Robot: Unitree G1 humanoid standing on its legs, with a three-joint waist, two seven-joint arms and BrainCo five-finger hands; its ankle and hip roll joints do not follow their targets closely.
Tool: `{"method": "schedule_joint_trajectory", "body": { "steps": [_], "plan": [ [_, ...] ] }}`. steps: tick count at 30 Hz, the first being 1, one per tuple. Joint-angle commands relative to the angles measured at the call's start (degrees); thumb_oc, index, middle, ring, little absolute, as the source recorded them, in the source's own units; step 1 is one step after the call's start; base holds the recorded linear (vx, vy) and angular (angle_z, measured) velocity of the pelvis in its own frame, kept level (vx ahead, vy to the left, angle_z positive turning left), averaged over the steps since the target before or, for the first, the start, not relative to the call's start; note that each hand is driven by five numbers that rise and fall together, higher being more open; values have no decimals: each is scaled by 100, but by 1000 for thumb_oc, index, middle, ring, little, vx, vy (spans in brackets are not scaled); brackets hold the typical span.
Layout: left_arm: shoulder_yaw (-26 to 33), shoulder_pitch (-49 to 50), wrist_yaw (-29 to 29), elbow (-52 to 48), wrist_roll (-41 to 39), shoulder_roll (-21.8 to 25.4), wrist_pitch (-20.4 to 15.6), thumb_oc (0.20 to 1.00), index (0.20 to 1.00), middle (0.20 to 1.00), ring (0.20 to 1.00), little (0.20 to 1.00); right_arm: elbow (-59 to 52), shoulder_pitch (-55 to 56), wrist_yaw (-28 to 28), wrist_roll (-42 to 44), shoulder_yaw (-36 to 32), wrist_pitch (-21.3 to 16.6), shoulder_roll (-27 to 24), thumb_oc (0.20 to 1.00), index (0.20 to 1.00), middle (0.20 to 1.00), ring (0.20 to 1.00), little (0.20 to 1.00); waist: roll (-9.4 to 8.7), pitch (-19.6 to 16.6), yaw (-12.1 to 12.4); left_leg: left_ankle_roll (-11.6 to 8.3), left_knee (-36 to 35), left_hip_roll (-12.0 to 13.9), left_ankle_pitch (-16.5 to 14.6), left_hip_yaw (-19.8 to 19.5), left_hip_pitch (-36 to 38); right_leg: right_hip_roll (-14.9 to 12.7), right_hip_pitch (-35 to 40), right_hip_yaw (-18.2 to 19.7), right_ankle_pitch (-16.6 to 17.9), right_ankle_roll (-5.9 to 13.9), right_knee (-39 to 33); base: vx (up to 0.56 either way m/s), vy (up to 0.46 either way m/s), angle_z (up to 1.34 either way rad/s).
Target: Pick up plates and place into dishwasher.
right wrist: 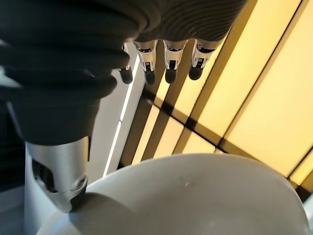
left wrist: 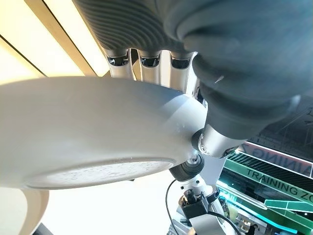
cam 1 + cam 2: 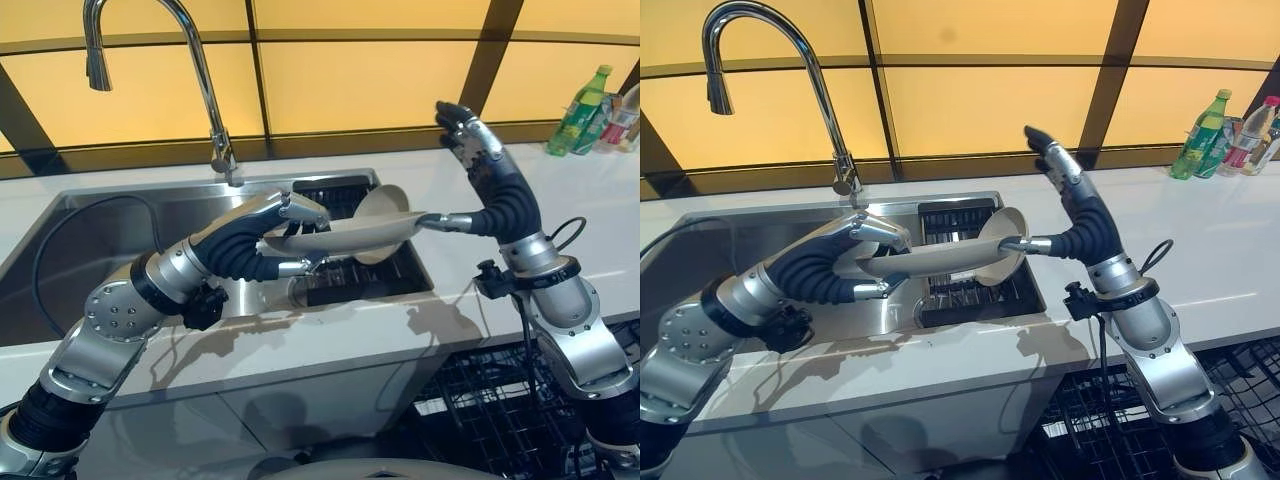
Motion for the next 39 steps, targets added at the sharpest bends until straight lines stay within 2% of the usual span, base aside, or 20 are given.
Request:
{"method": "schedule_joint_trajectory", "body": {
  "steps": [1,5,8,12,19,20,21,22,28,32,34,39],
  "plan": [
    [201,-524,126,5,-499,-171,-168,200,200,200,200,200,-445,-526,658,287,340,-6,-359,1000,1000,1000,1000,1000,-30,-317,-11,0,380,182,-822,-58,150,-91,-796,-165,614,244,18,-25,-33,1],
    [184,-615,94,-8,-543,-154,-218,200,200,200,200,200,-497,-748,1720,537,690,82,-537,1000,1000,1000,1000,1000,-72,-338,-13,-32,417,177,-828,-30,124,-83,-787,-179,612,207,-13,-18,-27,0],
    [43,-755,191,34,-502,-105,-176,200,200,200,200,200,-547,-936,2186,534,1006,38,-777,1000,1000,1000,1000,1000,-99,-333,-28,-46,434,178,-836,-4,135,-77,-757,-187,613,180,-34,11,-11,0],
    [-81,-819,318,55,-485,-33,-176,200,200,200,200,200,-513,-1083,2126,846,1032,-24,-962,1000,1000,1000,1000,1000,-121,-310,-38,-53,442,189,-887,1,192,-58,-692,-212,575,150,-41,18,-18,1],
    [-172,-868,147,67,-676,-225,-186,200,200,200,200,200,-384,-1032,2025,566,997,-142,-527,1000,1000,1000,1000,1000,-95,-281,-20,-15,507,139,-895,-42,180,-67,-682,-203,597,108,-21,0,0,0],
    [-169,-857,138,72,-665,-255,-212,200,200,200,200,200,-364,-1012,1993,467,993,-125,-474,862,862,862,862,862,-87,-285,-19,-11,508,134,-900,-47,184,-65,-676,-196,597,105,-27,0,0,0],
    [-160,-848,118,76,-672,-282,-235,200,200,200,200,200,-336,-1000,1886,320,985,-114,-436,511,511,511,511,511,-79,-287,-18,-8,511,130,-905,-51,191,-66,-666,-190,598,101,-33,0,0,0],
    [-145,-833,117,64,-705,-281,-230,200,200,200,200,200,-311,-995,1787,250,955,-121,-439,200,200,200,200,200,-71,-284,-21,-9,516,130,-905,-48,198,-69,-659,-192,597,99,-32,0,0,0],
    [-34,-750,118,47,-804,-335,-221,200,200,200,200,200,-386,-749,1422,320,639,-158,-285,200,200,200,200,200,-20,-284,-56,13,536,117,-929,-32,224,-63,-645,-176,577,78,-1,0,0,0],
    [-52,-761,112,96,-818,-432,-271,200,200,200,200,200,-233,-722,617,-152,522,-166,-15,200,200,200,200,200,16,-272,-51,33,554,98,-945,-44,247,-65,-626,-166,564,65,26,0,2,1],
    [-30,-760,104,94,-833,-473,-270,200,200,200,200,200,-193,-696,399,-297,425,-134,95,200,200,200,200,200,40,-286,-60,49,544,90,-950,-47,256,-60,-636,-153,555,60,40,0,0,0],
    [35,-827,213,89,-879,-548,-213,200,200,200,200,200,-235,-615,158,-506,261,-102,194,200,200,200,200,200,92,-306,-129,66,513,94,-955,10,276,-47,-656,-100,542,58,50,-24,12,0]
  ]
}}
